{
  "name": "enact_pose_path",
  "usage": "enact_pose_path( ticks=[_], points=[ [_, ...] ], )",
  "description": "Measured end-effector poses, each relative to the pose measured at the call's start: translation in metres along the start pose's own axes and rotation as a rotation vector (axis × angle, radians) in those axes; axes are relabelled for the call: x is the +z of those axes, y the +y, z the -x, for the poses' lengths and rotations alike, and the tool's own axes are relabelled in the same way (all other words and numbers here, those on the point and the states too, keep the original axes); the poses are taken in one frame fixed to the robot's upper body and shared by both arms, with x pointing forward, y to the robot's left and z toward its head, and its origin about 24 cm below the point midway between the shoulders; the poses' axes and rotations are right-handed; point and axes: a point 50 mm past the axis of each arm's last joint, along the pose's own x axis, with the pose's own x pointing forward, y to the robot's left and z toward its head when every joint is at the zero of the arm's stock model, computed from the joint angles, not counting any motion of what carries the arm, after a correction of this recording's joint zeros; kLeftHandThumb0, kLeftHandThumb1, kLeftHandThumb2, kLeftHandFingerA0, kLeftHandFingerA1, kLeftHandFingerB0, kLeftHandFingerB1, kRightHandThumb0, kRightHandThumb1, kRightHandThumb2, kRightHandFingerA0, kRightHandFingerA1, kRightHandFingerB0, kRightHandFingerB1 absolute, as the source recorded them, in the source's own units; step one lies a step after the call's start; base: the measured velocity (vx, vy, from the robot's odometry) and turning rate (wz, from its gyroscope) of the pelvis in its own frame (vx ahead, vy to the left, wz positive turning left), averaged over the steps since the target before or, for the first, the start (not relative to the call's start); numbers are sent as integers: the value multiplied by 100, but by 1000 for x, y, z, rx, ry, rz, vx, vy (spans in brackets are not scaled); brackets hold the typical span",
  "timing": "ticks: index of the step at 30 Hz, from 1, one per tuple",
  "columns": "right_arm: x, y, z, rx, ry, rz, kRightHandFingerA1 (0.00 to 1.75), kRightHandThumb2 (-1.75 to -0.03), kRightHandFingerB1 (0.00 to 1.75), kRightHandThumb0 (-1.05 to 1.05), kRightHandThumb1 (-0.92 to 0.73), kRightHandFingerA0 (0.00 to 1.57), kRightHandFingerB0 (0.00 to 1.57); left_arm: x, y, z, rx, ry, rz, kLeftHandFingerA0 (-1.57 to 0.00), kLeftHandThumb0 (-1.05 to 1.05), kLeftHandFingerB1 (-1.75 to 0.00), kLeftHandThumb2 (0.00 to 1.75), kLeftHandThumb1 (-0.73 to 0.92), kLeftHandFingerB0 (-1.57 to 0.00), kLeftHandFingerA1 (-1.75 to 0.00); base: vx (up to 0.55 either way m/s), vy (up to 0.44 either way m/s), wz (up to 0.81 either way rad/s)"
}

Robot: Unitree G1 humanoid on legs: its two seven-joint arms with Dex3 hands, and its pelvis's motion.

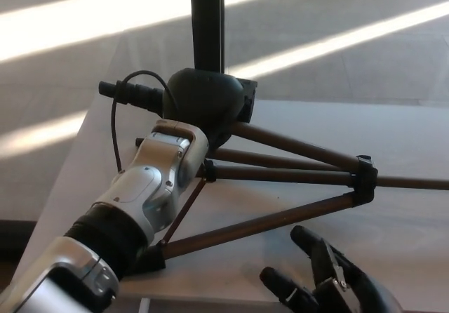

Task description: Use both hands of the robot to pick up the tripod lying in the middle of the desk and make it stand upright on the desk

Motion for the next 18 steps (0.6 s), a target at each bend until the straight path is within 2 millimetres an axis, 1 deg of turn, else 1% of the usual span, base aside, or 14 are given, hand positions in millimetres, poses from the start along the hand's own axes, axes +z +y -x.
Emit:
enact_pose_path(
  ticks=[1,2,3,4,5,6,7,8,10,11,12,13,17,18],
  points=[
    [-1,0,-3,-9,8,-5,52,-89,50,-64,-58,15,25,-1,2,-1,4,0,3,-96,-15,-127,86,64,-75,-170,0,0,0],
    [-1,-1,-5,-20,12,-4,51,-90,50,-67,-58,13,25,0,4,-2,8,0,6,-87,-21,-127,89,67,-74,-170,0,0,0],
    [0,-2,-7,-26,13,-4,49,-90,48,-68,-59,8,20,0,6,-3,12,-1,8,-85,-20,-134,91,67,-73,-172,0,0,0],
    [1,-2,-8,-31,12,-5,49,-90,48,-68,-59,8,20,0,7,-4,14,-1,9,-85,-20,-134,91,67,-73,-172,0,0,0],
    [2,-3,-10,-35,10,-8,45,-92,48,-70,-59,3,18,0,8,-4,15,-1,10,-103,-20,-124,90,65,-78,-170,0,0,0],
    [5,-5,-12,-43,4,-16,36,-62,37,-65,-76,8,21,0,10,-5,15,-2,10,-87,-19,-120,90,67,-75,-168,0,0,0],
    [9,-6,-14,-48,-5,-25,54,-106,49,-36,-51,3,0,0,10,-5,15,-3,10,-100,-17,-122,88,64,-78,-170,0,0,0],
    [11,-7,-15,-49,-13,-30,53,-108,48,-36,-53,2,0,1,10,-5,15,-4,10,-89,-16,-132,91,61,-76,-170,0,0,0],
    [20,-7,-18,-47,-49,-40,53,-108,48,-36,-53,2,0,0,8,-4,19,-13,11,-92,-13,-128,90,63,-76,-167,0,0,0],
    [25,-6,-19,-39,-70,-46,47,-91,46,-72,-60,8,19,-1,7,-3,20,-17,12,-84,-16,-148,78,59,-70,-175,0,0,0],
    [29,-6,-20,-33,-87,-51,47,-91,46,-72,-60,8,19,-1,6,-2,21,-22,13,-84,-16,-148,78,59,-70,-175,0,0,0],
    [34,-6,-21,-27,-105,-61,48,-92,47,-70,-60,11,22,-1,6,-2,21,-26,14,-84,-17,-146,72,61,-70,-173,0,0,0],
    [58,0,-24,11,-188,-102,48,-89,46,-68,-61,6,14,-3,3,1,18,-30,19,-84,-19,-156,83,63,-66,-175,0,0,0],
    [63,1,-24,20,-205,-112,42,-61,37,-64,-77,9,22,-3,3,1,19,-31,19,-85,-19,-157,82,63,-66,-175,0,0,0]
  ],
)
